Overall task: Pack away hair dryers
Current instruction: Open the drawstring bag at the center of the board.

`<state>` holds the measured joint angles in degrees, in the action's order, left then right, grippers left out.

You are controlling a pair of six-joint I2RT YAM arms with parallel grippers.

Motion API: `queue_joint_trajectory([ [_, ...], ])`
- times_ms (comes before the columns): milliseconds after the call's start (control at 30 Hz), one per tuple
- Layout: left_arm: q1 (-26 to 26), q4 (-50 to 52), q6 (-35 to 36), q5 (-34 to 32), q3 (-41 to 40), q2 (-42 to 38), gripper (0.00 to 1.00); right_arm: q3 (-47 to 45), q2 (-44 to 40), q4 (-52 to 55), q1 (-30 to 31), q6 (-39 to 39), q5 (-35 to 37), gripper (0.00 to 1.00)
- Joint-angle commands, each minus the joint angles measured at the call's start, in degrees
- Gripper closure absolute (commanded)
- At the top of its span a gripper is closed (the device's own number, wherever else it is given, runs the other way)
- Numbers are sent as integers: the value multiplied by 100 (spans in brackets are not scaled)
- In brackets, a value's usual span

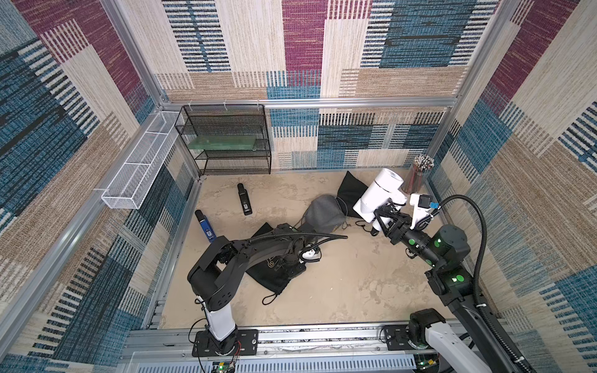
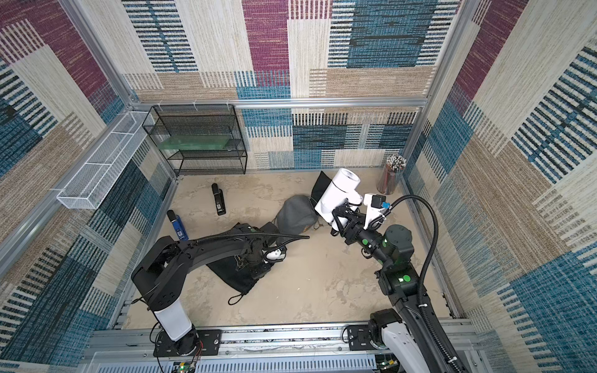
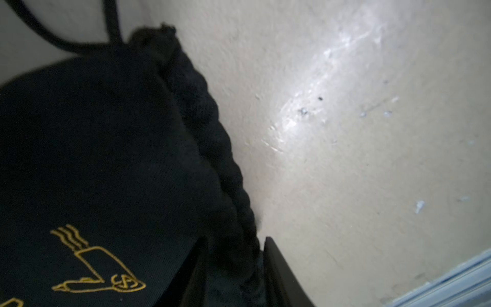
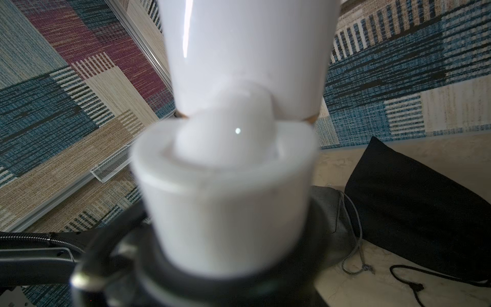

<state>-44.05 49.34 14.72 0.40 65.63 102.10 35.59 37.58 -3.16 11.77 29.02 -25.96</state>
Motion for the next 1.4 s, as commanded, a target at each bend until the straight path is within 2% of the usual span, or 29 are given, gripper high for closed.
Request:
queue_joint_trajectory([
  [0, -7, 39, -79, 105, 47, 2, 64, 12, -8, -331, -1, -96, -41, 100],
  [233, 2, 46, -98, 83, 45, -32, 79, -7, 1, -356, 0, -81, -59, 100],
  [333, 2, 54, -97, 102, 46, -40, 81, -11, 2, -361, 0, -71, -79, 100],
  [467, 2, 72, -63, 99, 56, -58, 100, 41, -26, -259, -9, -119, -26, 100],
  [700, 136, 381, 352, -31, 353, -213, 100, 416, -38, 637, -17, -401, 129, 100],
  [767, 292, 530, 437, 108, 509, -336, 100, 557, -45, 1021, -17, -494, 146, 100],
  [1000, 629, 1090, 746, 379, 1312, -484, 100, 550, -184, 1503, -6, -677, -474, 100],
  [1100, 704, 1198, 744, 423, 1705, -467, 100, 438, -292, 1665, 98, -478, -650, 100],
  [1267, 764, 1206, 747, 534, 2074, -408, 100, 3, -568, 1697, 774, -89, -571, 100],
  [1367, 786, 1226, 751, 531, 2347, -296, 100, -253, -601, 1594, 1668, 161, -18, 100],
])
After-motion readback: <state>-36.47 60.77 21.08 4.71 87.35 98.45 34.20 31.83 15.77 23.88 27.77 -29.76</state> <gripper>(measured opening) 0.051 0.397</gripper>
